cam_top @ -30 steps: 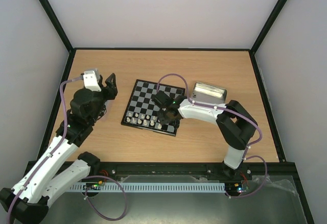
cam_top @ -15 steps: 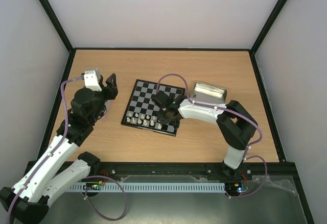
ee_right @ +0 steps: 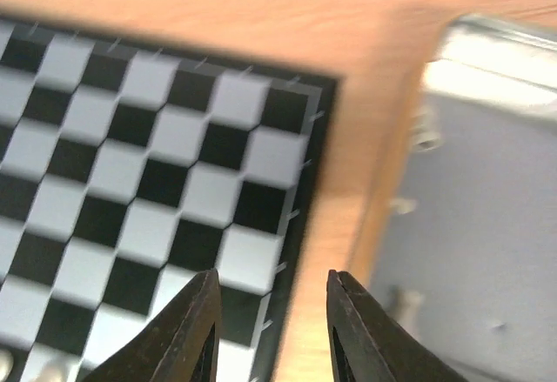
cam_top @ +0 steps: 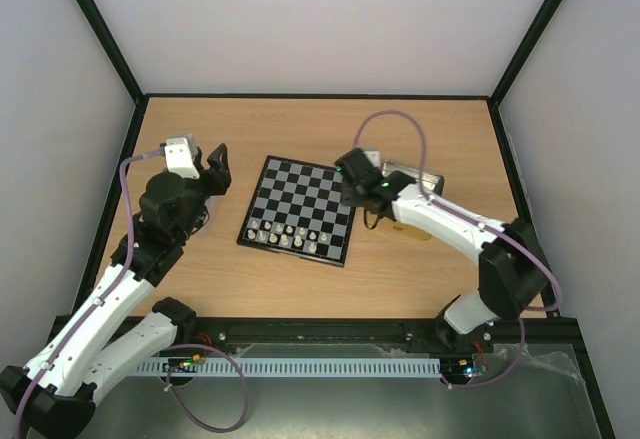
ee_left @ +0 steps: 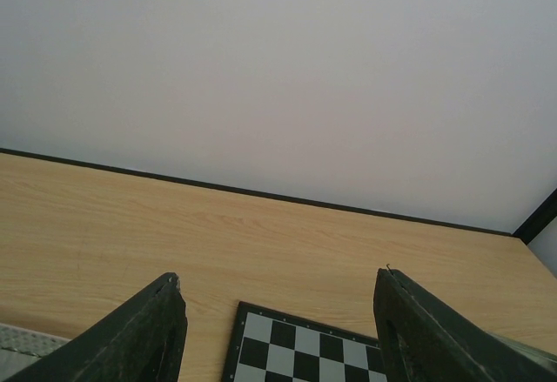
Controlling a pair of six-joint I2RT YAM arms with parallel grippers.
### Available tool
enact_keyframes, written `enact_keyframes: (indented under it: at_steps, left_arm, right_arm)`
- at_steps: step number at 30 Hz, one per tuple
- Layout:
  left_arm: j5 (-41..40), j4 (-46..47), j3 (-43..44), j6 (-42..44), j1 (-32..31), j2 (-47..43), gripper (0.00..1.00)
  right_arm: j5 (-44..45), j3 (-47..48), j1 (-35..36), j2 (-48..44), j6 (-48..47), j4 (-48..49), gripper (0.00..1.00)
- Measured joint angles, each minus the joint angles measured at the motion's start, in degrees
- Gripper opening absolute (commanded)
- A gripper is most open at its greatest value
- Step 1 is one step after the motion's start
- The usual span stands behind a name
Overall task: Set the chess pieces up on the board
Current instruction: Pick up the chess piece from the storage box.
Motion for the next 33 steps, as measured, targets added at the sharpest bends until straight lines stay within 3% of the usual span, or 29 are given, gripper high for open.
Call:
enact_keyframes:
  at_steps: [6,15,23,33]
  left_arm:
    - [0.0,0.0,0.0,0.0,0.0,0.3,0.61]
    - [0.1,0.0,0.0,0.0,0.0,0.6,0.61]
    - [0.8,0.0,0.0,0.0,0.2,1.0,0.61]
    - [1.1,0.0,0.0,0.0,0.2,1.1,0.61]
  right_arm:
    - [0.2,-5.3,-12.4,-4.5,2.9,4.5,0.33]
    - [-8.3,-8.3,-22.6,1.1,4.3,11.1,0.37]
    - [-14.4,-5.9,-25.0,11.3,3.9,14.4,0.33]
    - [-15.2,-2.3,-25.0,15.1,1.6,14.8,0.33]
